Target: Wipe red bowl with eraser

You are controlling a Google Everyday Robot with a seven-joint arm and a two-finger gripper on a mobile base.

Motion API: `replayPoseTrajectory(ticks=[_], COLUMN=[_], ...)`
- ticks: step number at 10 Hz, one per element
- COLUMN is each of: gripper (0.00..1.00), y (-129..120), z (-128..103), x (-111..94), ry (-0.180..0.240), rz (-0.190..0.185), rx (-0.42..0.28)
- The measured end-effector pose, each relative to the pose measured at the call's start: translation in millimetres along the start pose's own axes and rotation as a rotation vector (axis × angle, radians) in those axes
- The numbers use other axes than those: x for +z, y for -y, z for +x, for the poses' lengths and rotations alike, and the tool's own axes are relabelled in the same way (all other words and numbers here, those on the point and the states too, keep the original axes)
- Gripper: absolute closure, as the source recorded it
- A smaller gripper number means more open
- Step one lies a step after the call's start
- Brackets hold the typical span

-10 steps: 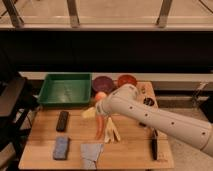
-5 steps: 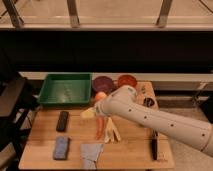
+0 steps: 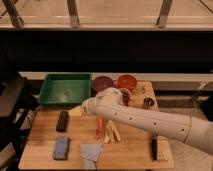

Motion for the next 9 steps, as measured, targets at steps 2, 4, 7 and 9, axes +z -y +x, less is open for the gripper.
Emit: replayPoseTrajectory(ticks=[2, 4, 7, 9], gripper=[0.2, 0.2, 0.2, 0.2], y=[-8.5, -11.0, -19.1, -30.5], z=[-6.7, -8.1, -5.4, -3.4], x=[16.9, 30.7, 54.5, 73.7], ry=[0.017, 0.023, 0.0, -0.051], rz=[-0.024, -0.029, -0.047, -0.044], rx=[-0.009, -0.002, 0.015, 0.032])
